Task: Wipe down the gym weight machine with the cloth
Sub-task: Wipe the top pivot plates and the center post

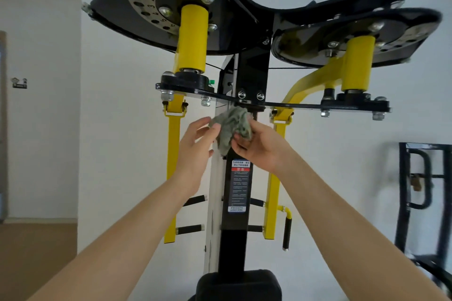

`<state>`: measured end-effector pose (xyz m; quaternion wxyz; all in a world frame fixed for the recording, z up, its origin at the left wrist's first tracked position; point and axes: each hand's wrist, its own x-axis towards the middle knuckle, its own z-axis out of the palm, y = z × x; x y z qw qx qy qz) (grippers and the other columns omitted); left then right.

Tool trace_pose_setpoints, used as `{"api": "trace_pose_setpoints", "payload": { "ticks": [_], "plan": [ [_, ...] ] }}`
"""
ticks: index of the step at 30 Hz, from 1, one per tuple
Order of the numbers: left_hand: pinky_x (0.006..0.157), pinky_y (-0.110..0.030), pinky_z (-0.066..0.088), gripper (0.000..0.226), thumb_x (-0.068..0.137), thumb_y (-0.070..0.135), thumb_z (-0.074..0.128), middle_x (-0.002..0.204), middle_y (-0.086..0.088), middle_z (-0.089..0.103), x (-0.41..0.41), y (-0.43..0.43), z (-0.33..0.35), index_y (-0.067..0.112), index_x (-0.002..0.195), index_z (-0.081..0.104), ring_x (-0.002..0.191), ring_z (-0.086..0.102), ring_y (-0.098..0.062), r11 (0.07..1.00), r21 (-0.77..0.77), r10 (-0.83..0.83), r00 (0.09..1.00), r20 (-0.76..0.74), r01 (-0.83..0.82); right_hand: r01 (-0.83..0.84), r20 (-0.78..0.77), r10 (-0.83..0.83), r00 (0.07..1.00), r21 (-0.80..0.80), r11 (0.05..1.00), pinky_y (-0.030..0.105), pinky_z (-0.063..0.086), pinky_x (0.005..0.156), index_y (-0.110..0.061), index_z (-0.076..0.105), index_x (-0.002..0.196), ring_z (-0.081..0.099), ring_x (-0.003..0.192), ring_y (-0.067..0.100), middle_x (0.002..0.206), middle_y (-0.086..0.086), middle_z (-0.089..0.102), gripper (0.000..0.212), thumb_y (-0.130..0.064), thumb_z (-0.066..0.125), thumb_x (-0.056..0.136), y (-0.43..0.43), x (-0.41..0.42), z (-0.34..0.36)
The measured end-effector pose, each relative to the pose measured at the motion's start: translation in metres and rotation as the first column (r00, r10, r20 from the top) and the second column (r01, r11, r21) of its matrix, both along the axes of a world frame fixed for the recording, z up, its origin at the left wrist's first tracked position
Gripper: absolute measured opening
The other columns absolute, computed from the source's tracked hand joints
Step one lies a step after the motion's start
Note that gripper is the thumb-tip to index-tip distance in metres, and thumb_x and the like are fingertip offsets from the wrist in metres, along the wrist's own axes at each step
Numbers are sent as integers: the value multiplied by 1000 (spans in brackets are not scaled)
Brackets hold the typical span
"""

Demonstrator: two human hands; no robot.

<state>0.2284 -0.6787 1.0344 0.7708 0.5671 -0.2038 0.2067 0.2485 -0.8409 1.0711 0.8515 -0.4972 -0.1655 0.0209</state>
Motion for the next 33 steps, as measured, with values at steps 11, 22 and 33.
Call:
{"api": "trace_pose_setpoints", "payload": {
  "ticks": [11, 22, 33],
  "plan": [
    [96, -47, 57, 12, 90, 5, 71, 101, -14, 74, 31, -104, 23, 15, 96, 69, 100, 72, -28, 979, -94, -200, 948, -249, 182, 882, 744, -488, 457, -307, 358, 26, 56, 83, -25, 74, 106, 68, 84, 7, 94, -8, 74, 18, -19, 73, 88, -99, -49, 24],
    [93, -41, 57, 20, 103, 24, 55, 109, -15, 69, 74, -167, 56, 9, 113, 61, 101, 70, -28, 683, -615, -619, 760, -200, 394, 964, 785, -563, 260, -243, 105, 39, 53, 90, -38, 61, 126, 51, 113, 17, 133, -4, 53, 39, -33, 74, 89, -220, -71, 60],
    [70, -32, 50, 33, 107, 23, 35, 92, -19, 70, 51, -237, 65, 5, 98, 62, 84, 64, -28, 718, -435, -667, 716, -205, 544, 833, 636, -574, 516, -218, 508, 46, 58, 93, -32, 61, 129, 68, 105, 20, 105, -3, 71, 43, -20, 75, 90, -226, -68, 57]
  ]
}}
